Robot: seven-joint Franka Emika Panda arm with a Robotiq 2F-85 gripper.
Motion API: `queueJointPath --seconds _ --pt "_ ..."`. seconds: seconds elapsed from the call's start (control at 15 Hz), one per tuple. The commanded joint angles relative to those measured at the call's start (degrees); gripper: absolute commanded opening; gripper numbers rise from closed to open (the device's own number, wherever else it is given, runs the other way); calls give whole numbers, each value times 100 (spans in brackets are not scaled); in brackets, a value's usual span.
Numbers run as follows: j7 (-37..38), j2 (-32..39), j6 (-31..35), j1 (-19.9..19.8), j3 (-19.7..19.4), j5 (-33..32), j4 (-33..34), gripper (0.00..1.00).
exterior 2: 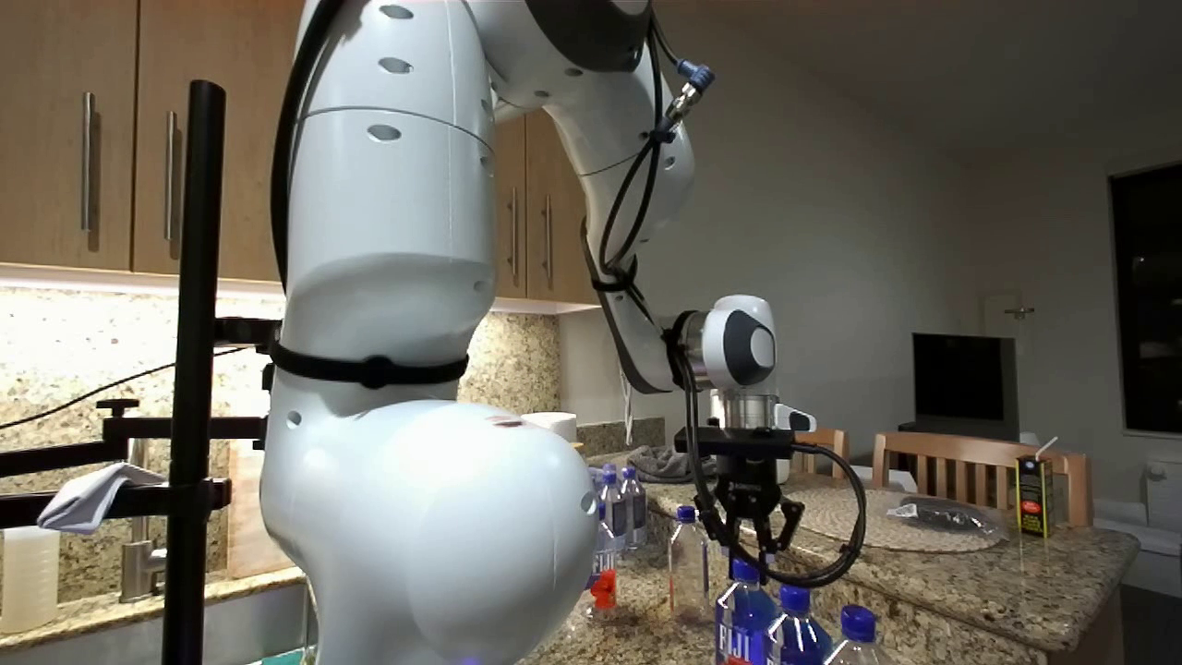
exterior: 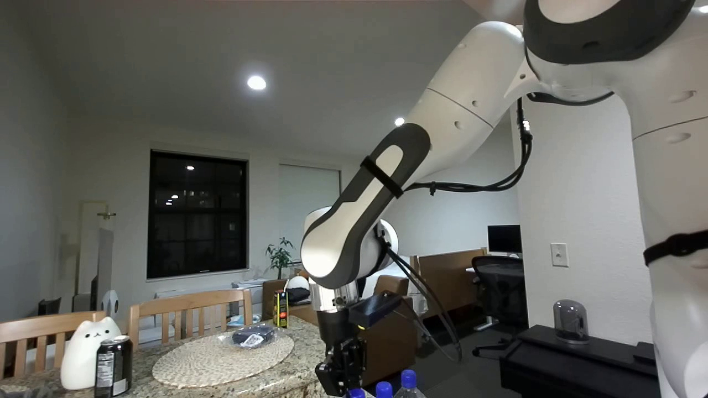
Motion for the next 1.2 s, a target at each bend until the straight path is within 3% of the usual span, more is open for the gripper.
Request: queueJointPath --seconds 0.0,0.6,0.67,0.8,1.13 --pt "-170 -62 -69 -87 45 -8 15 15" --pt "-140 48 -126 -75 75 -28 45 14" --pt "-121 54 -126 -77 74 -38 48 59" --pt "-91 49 -114 -83 68 -50 60 64" --pt "-54 43 -125 -91 60 -111 185 97"
